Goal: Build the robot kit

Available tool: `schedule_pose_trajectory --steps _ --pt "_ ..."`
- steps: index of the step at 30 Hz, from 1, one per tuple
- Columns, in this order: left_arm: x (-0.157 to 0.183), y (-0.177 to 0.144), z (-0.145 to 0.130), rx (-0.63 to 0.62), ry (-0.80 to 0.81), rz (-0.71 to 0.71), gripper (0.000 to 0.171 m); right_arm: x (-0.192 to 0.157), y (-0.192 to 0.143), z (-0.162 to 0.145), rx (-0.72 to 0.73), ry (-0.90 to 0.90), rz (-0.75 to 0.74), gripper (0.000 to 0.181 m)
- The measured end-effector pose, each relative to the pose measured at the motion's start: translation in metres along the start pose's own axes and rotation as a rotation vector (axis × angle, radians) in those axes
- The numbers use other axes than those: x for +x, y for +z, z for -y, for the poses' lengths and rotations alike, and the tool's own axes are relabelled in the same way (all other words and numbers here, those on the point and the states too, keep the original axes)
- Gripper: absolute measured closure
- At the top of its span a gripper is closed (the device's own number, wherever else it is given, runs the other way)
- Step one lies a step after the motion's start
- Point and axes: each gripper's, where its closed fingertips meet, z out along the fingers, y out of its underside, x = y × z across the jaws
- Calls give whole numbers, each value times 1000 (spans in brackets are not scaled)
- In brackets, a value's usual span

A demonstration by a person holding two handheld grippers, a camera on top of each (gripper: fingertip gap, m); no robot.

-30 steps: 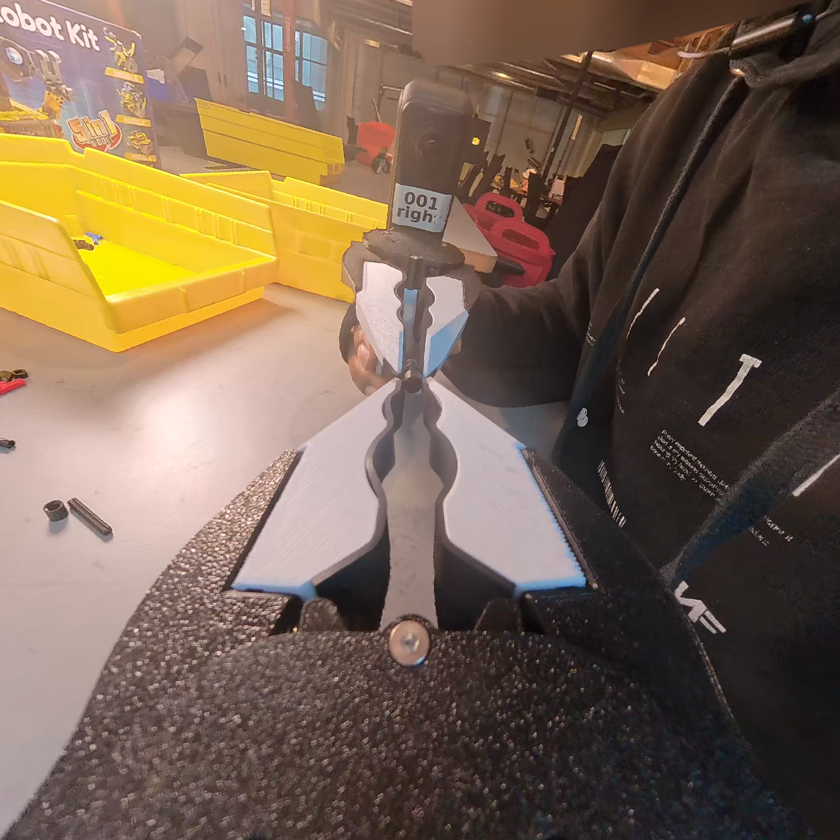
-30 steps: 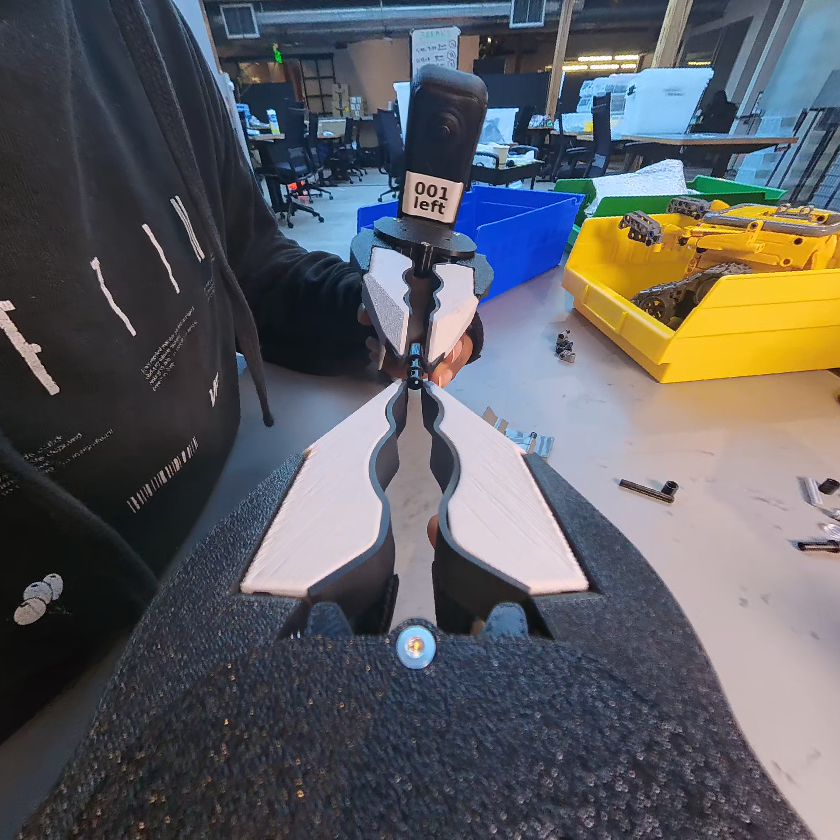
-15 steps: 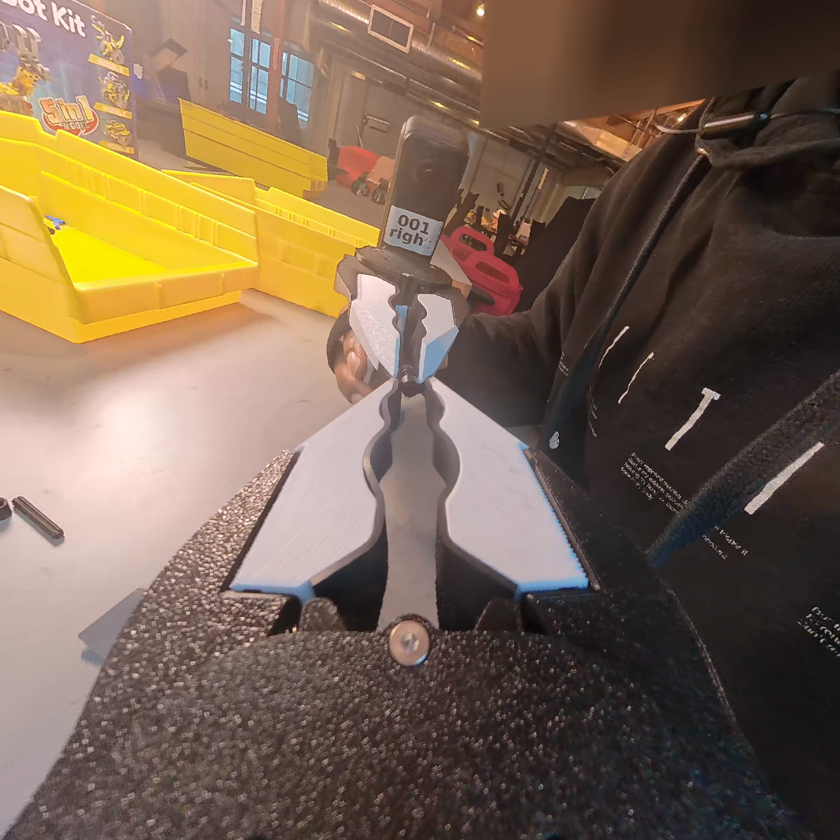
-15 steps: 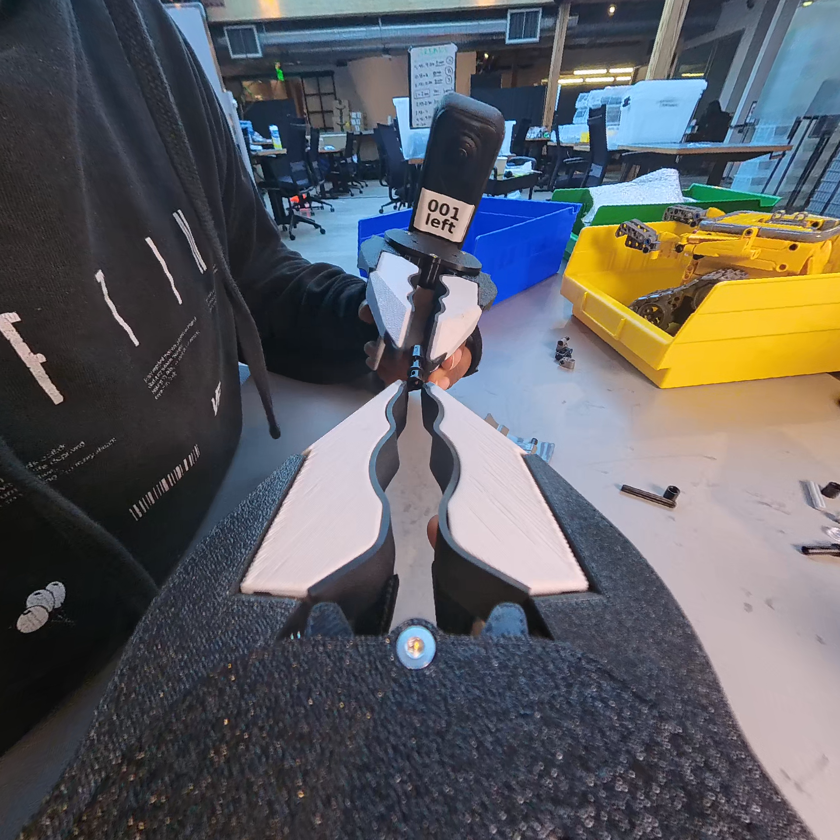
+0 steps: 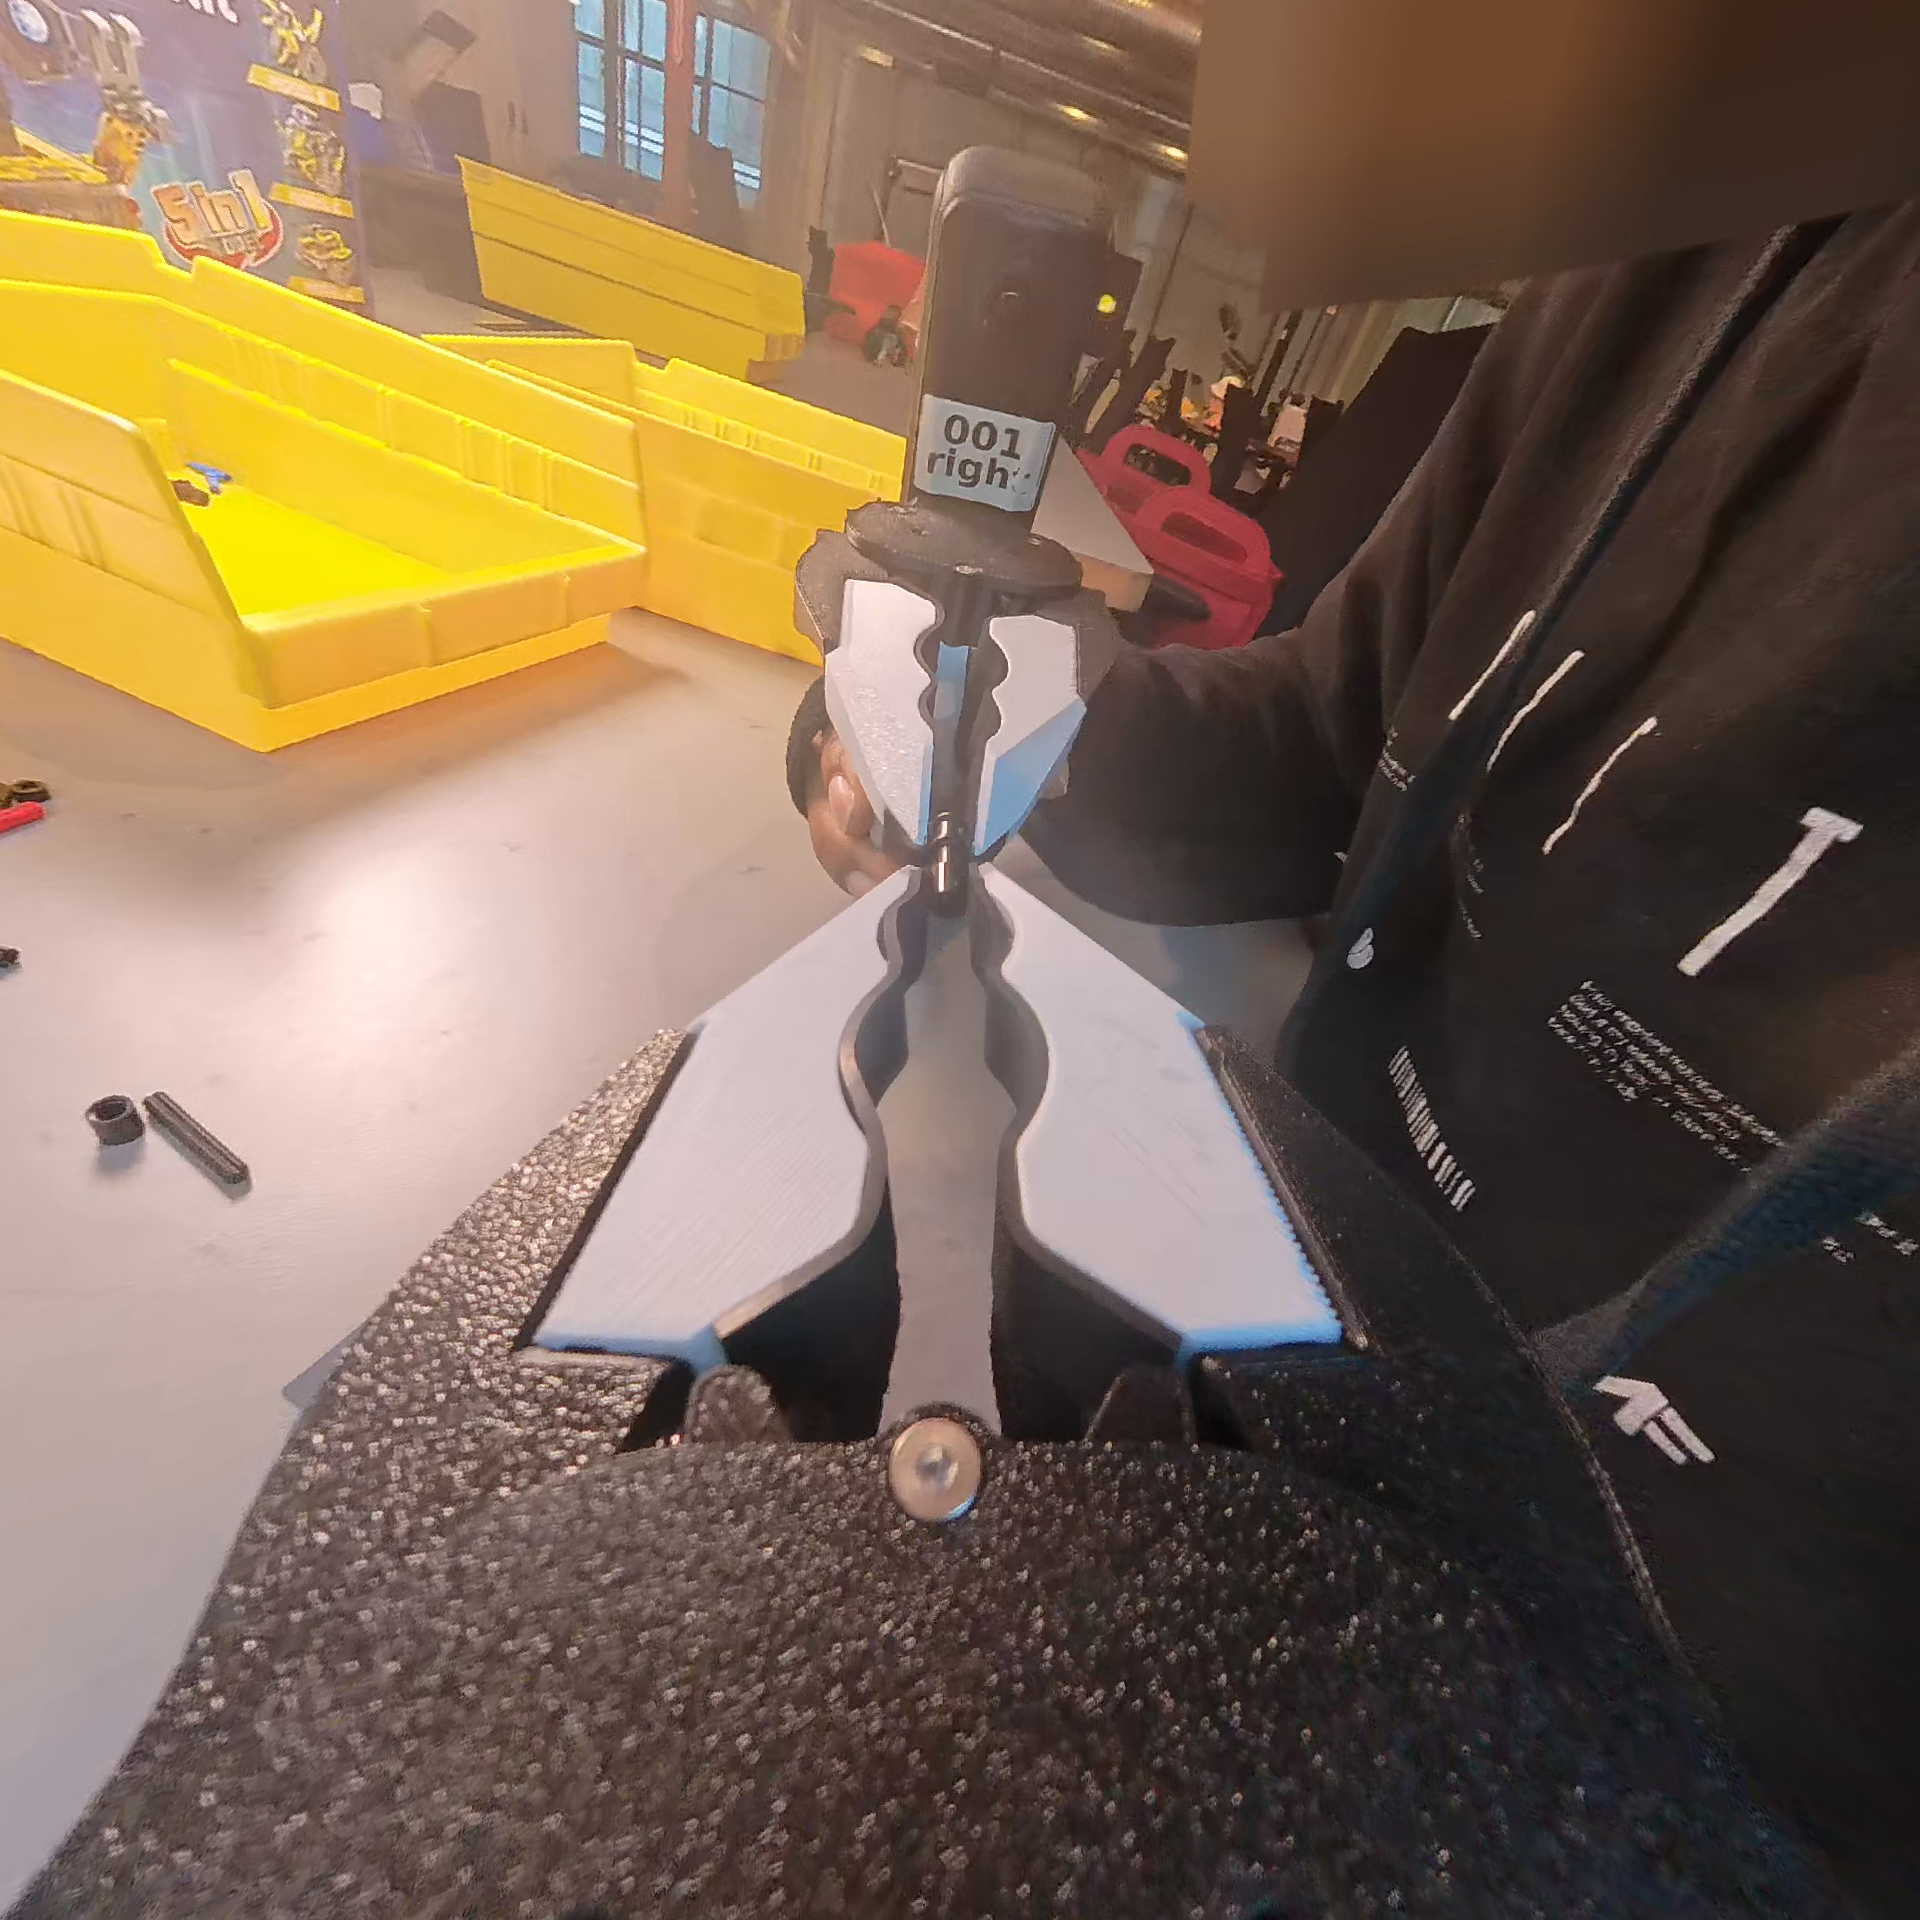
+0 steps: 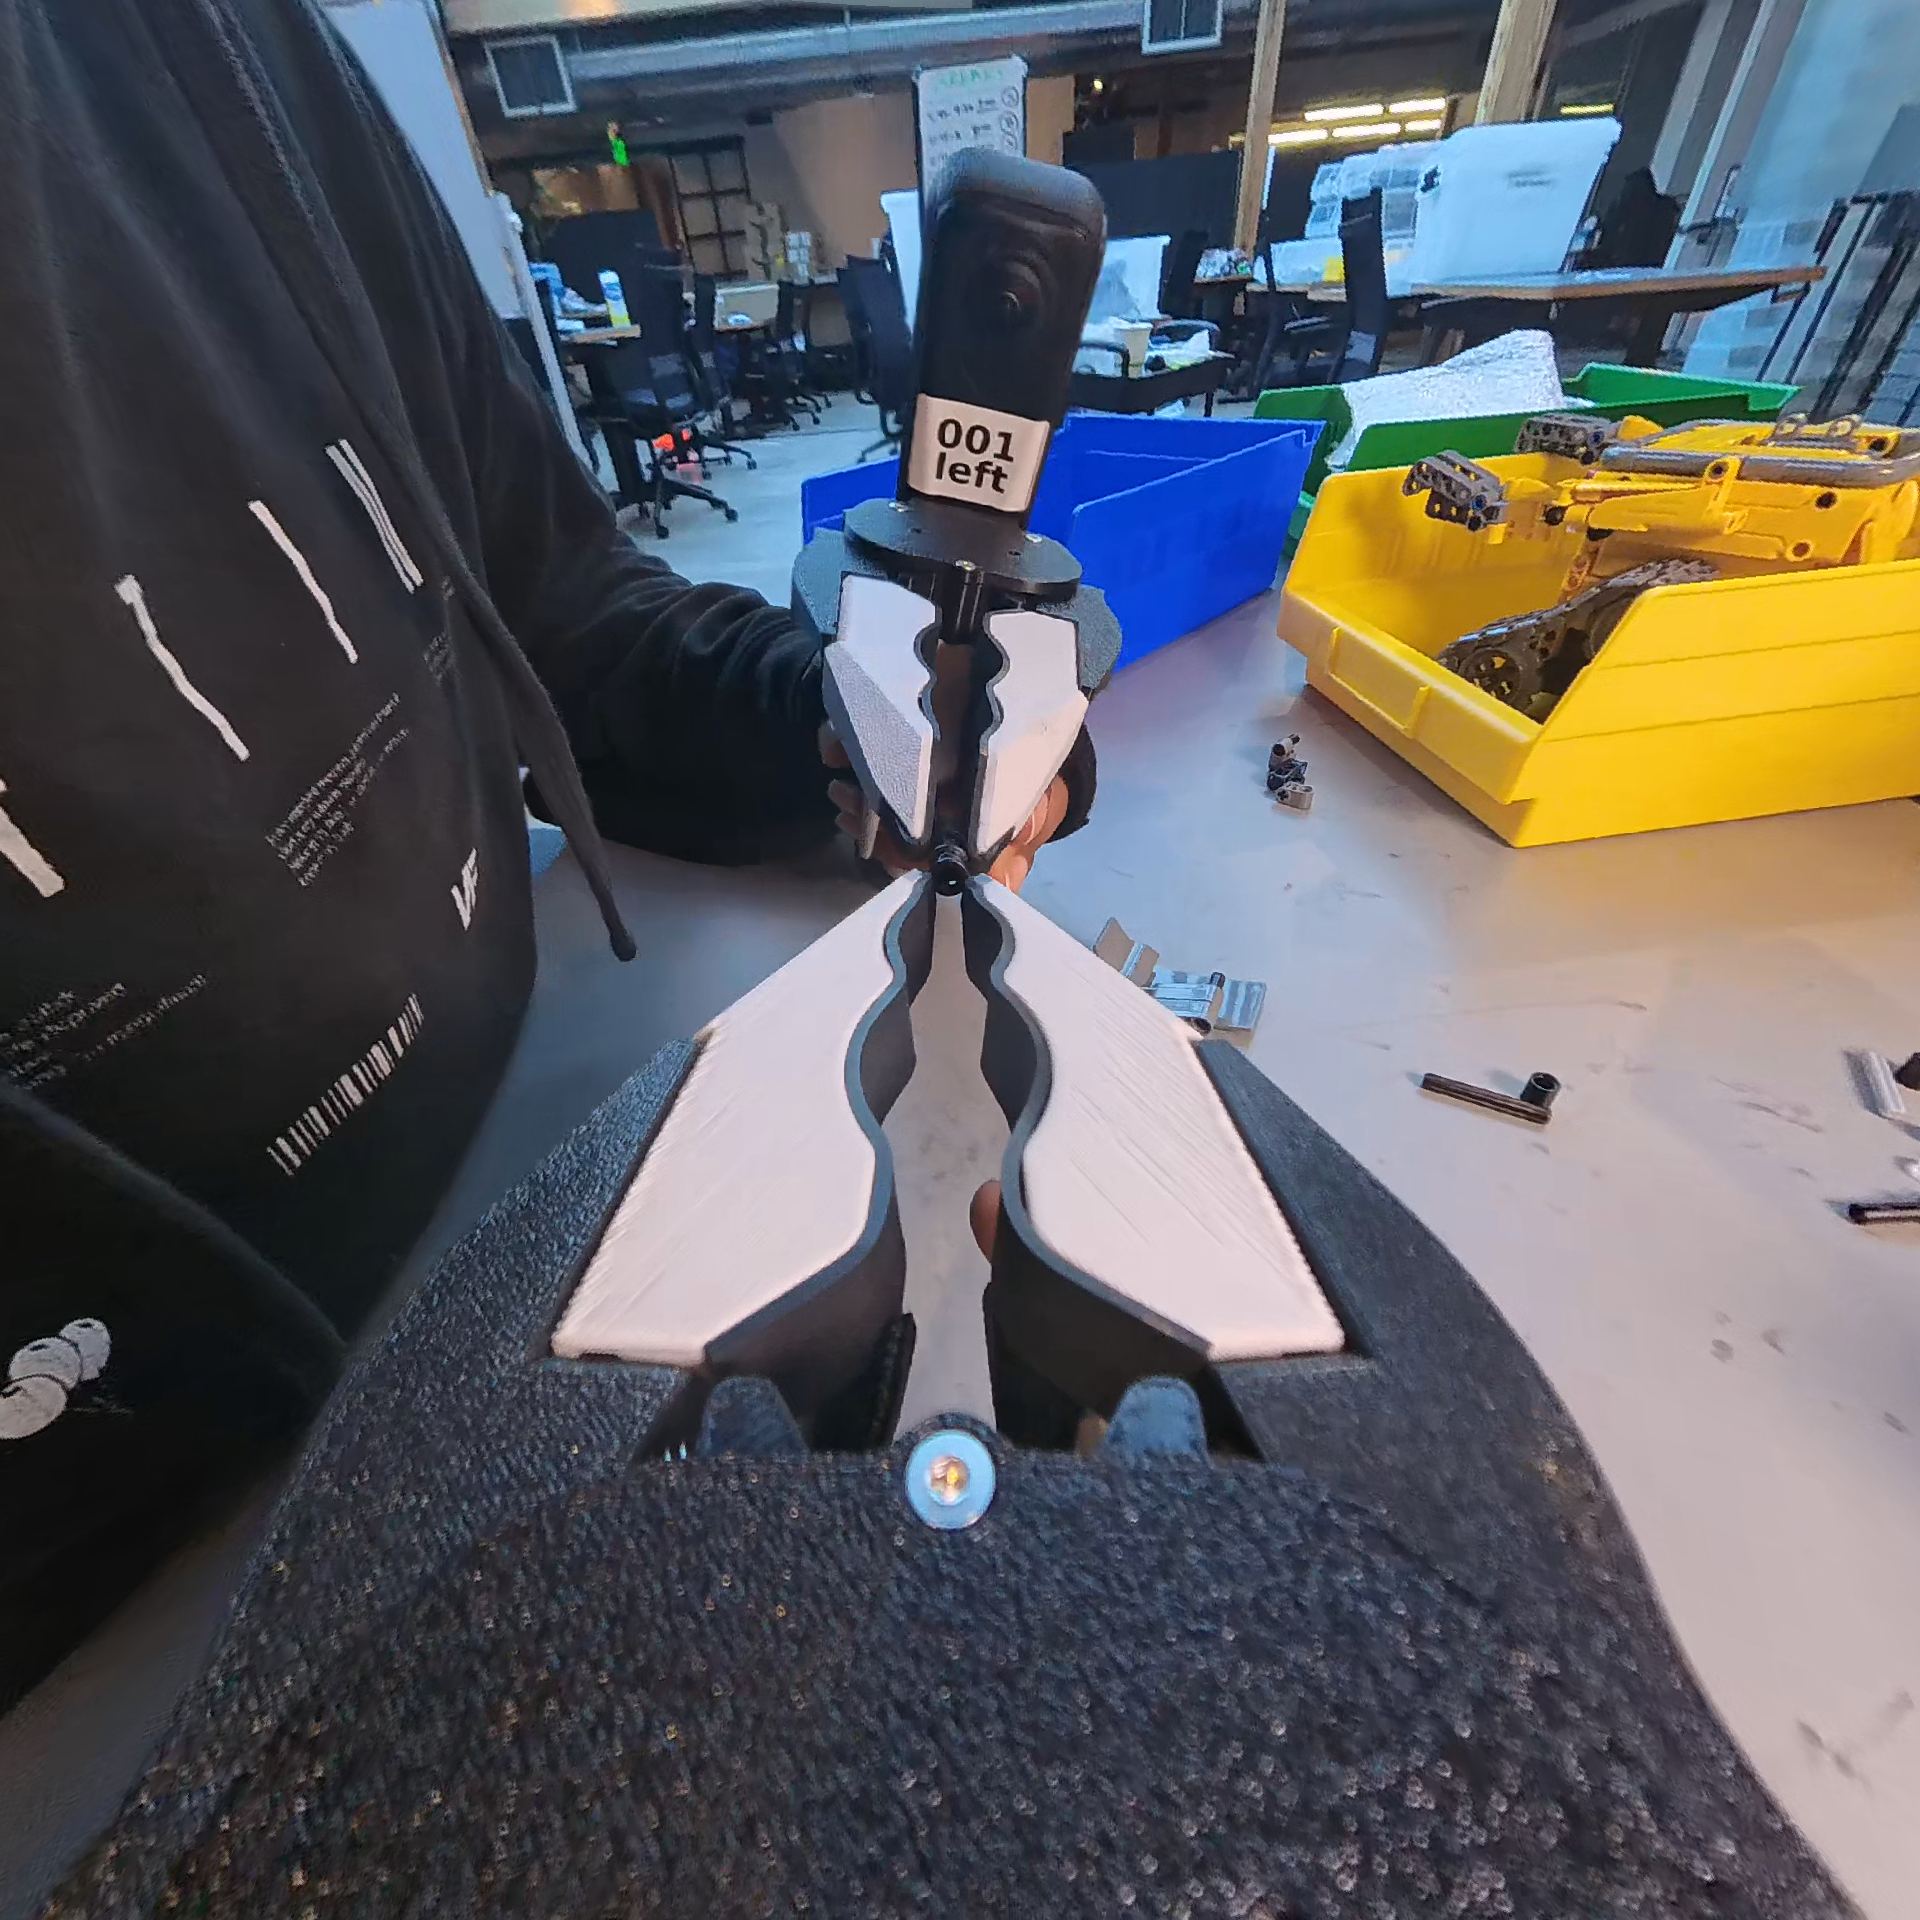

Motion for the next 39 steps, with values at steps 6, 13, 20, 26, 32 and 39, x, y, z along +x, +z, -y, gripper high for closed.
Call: schedule_pose_trajectory --steps 6,13,20,26,32,39 --pt "2 3 -6 -46 87 32 165 -3 1 3 17 19 20 176" --pt "4 4 -2 -47 131 57 165 -4 -1 6 35 36 33 177" --pt "4 3 3 -33 153 77 165 -3 -2 11 61 48 32 176" --pt "3 1 6 -26 154 82 165 -2 -1 11 63 45 21 176" --pt "0 1 6 -27 150 99 165 1 -1 11 54 23 -14 175" --pt "-12 -5 19 94 -110 60 165 17 -9 26 112 -85 -167 169"
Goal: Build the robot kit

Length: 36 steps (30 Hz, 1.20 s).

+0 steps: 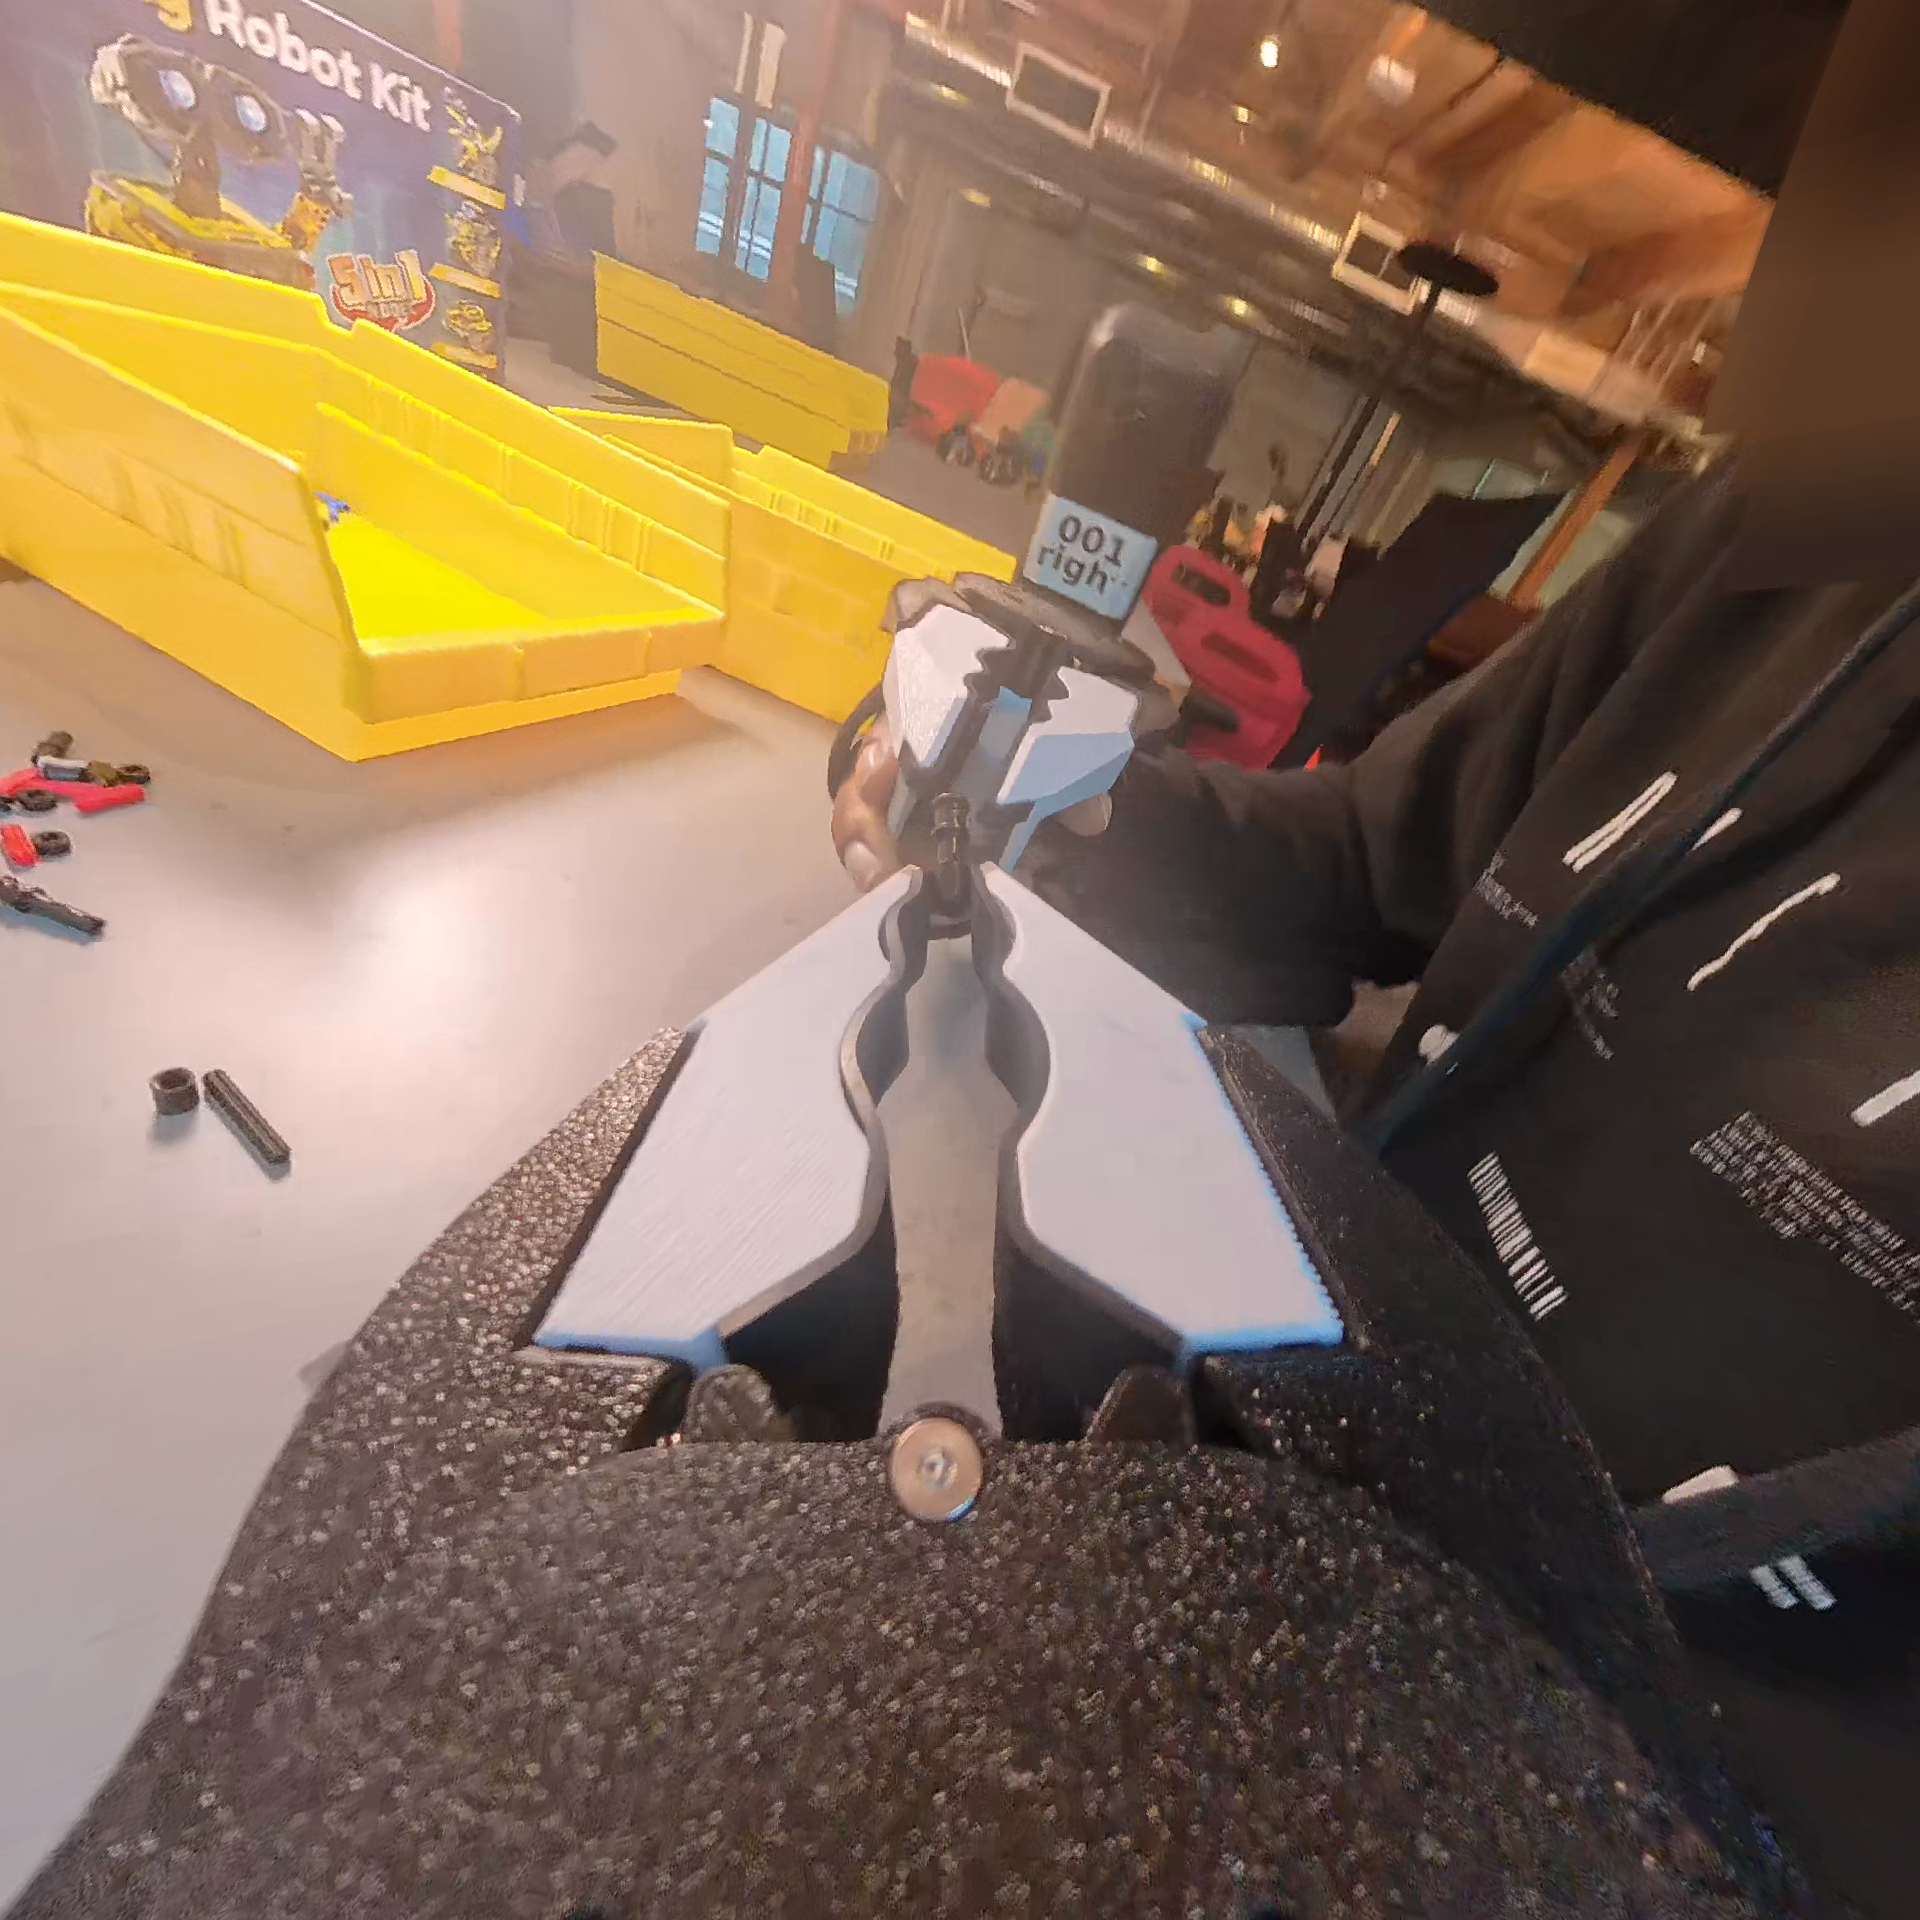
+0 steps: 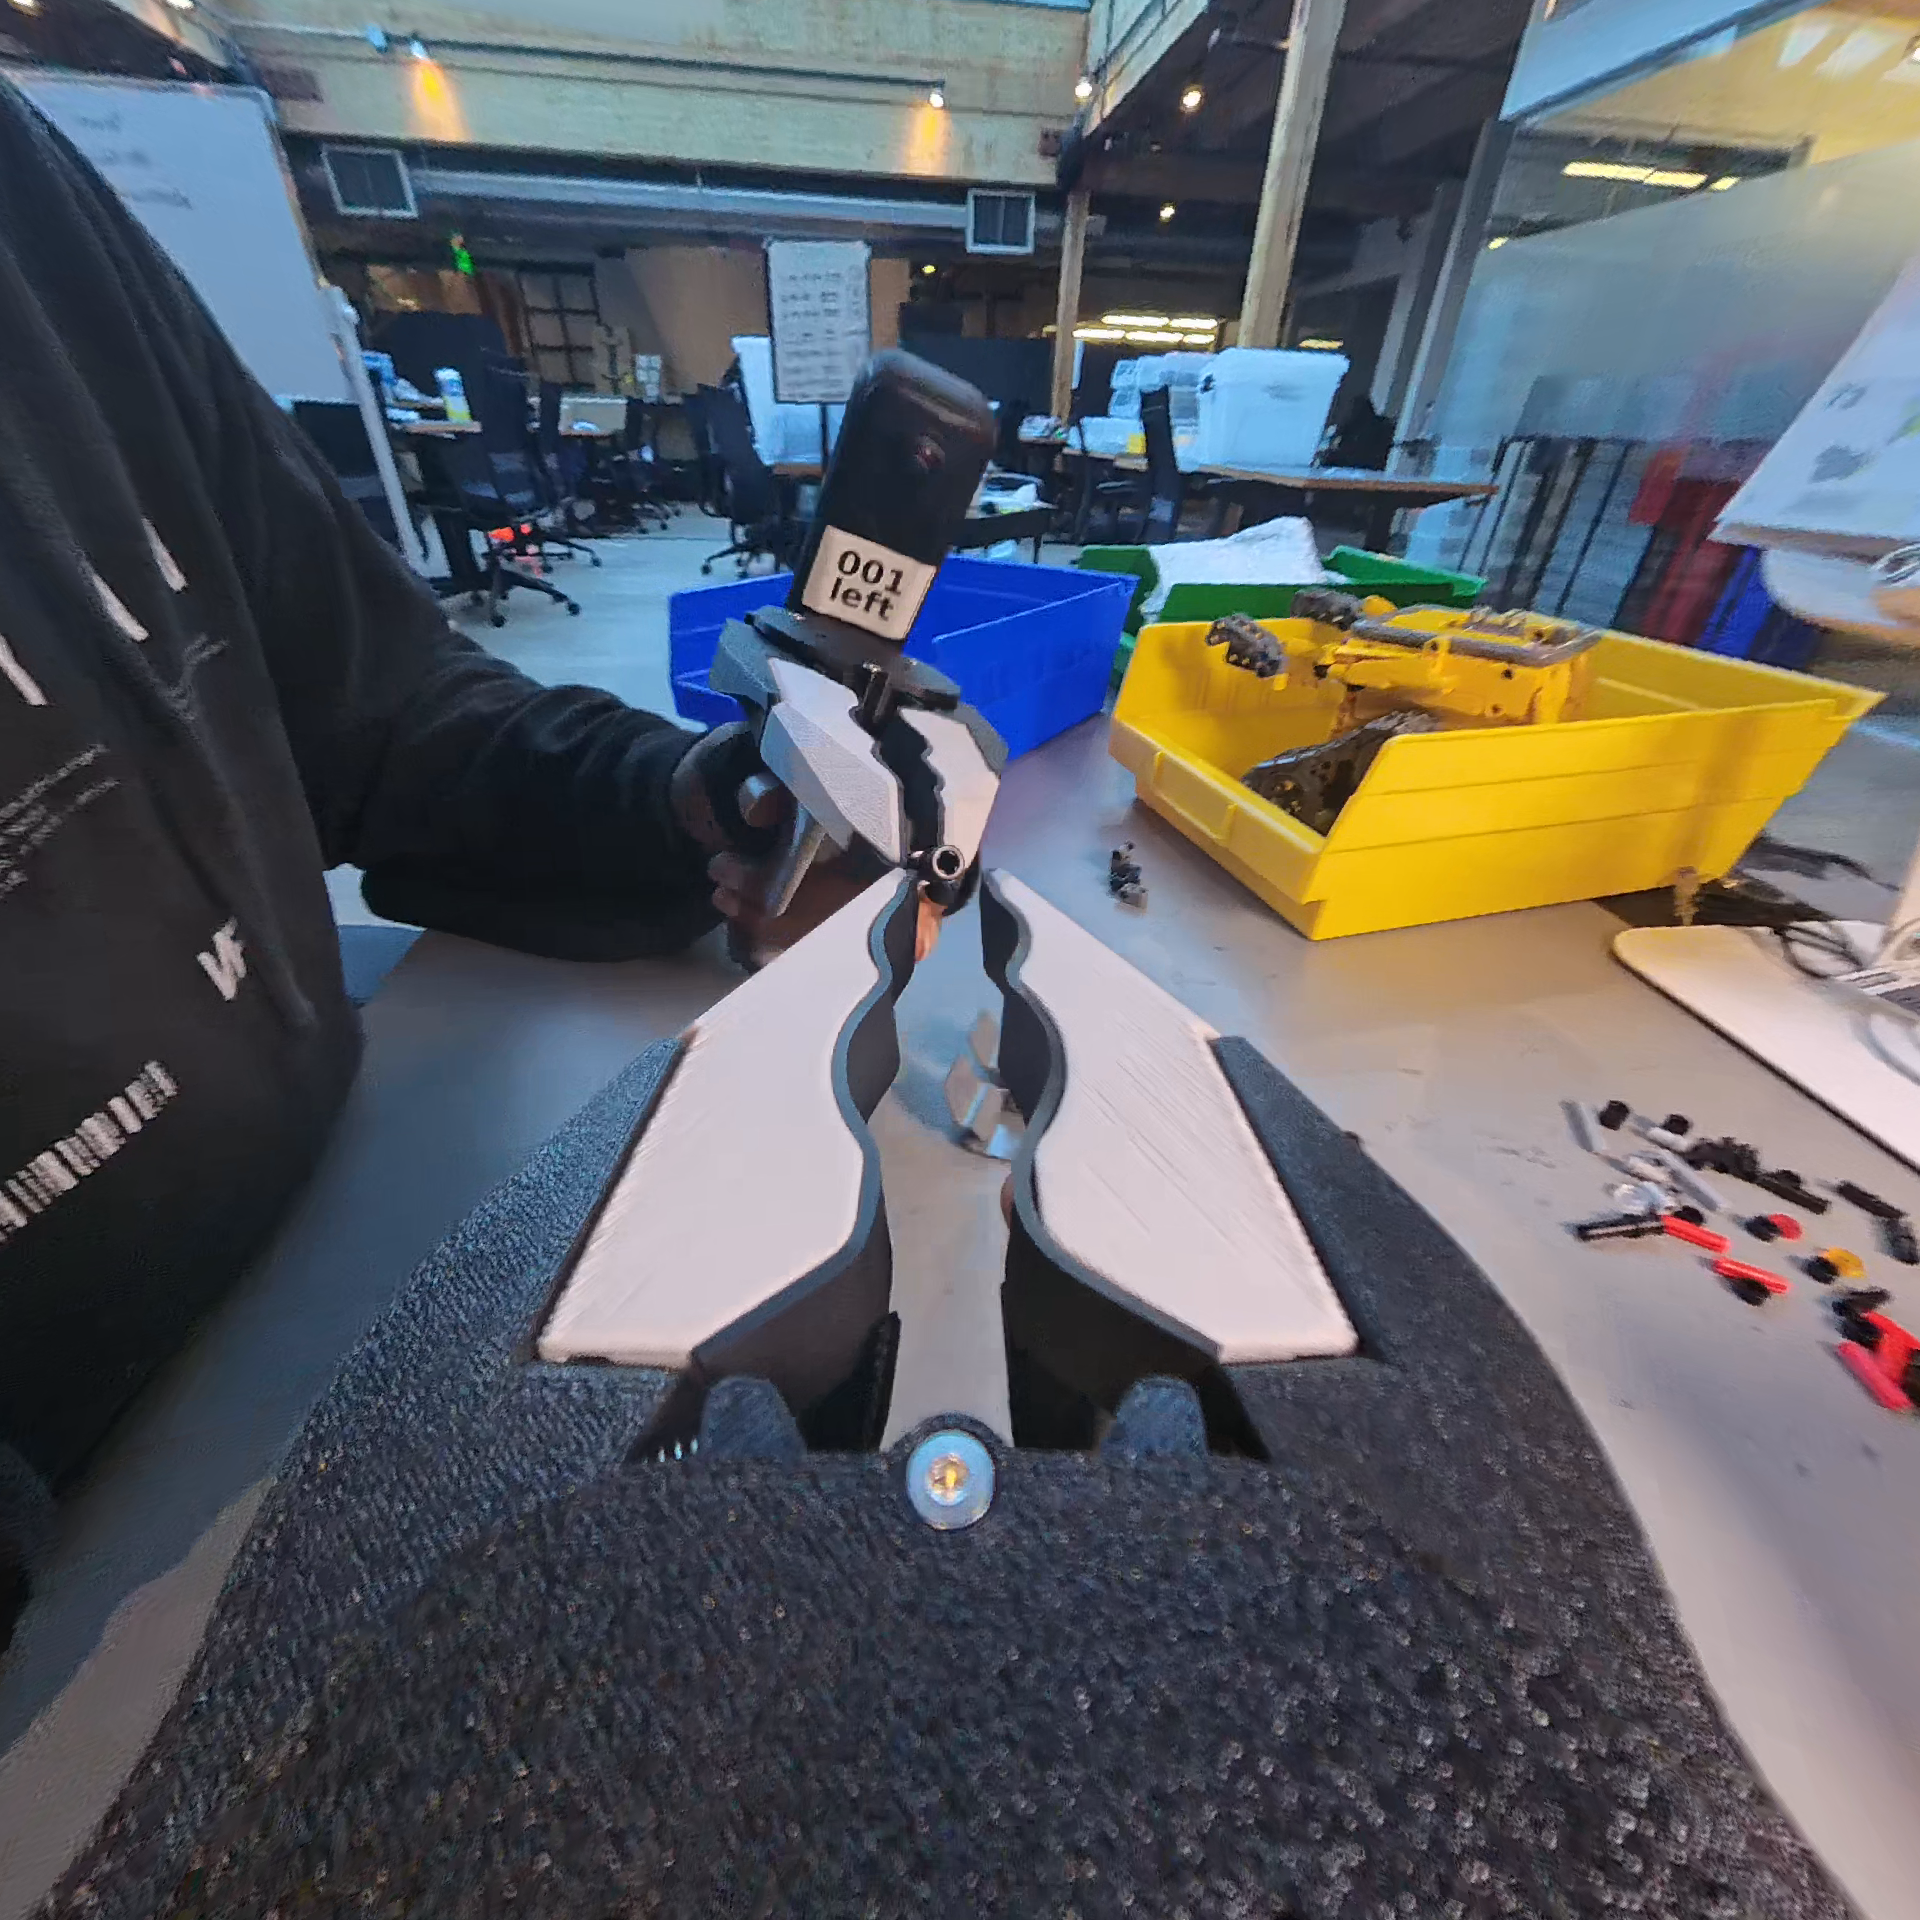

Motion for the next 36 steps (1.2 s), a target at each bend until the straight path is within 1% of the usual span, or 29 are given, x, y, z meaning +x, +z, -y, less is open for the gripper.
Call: schedule_pose_trajectory --steps 3,7,11,18,21,24,28,30,31,33,36 --pt "-7 -2 9 69 -134 -13 165 8 -2 7 13 -90 -87 162" --pt "-13 2 15 155 -346 -48 165 11 4 7 -29 -280 -197 155" --pt "-11 11 15 207 -517 -113 165 14 12 4 -68 -355 -252 152" --pt "-15 14 11 244 -687 -150 165 16 16 -4 -112 -354 -253 154" --pt "-13 14 10 242 -749 -184 165 14 16 -5 -112 -301 -217 157" --pt "-13 13 11 243 -767 -195 165 13 16 -5 -93 -260 -212 157" --pt "-10 10 11 232 -781 -222 165 10 16 -3 -94 -267 -203 158" --pt "-7 10 9 209 -761 -225 165 7 16 -4 -104 -267 -186 158" --pt "-6 10 7 189 -732 -219 165 5 15 -5 -117 -275 -172 158" --pt "-1 12 2 123 -618 -197 165 -2 12 -8 -147 -241 -111 157" --pt "9 11 3 75 -385 -166 165 -11 1 2 -109 -90 4 158"
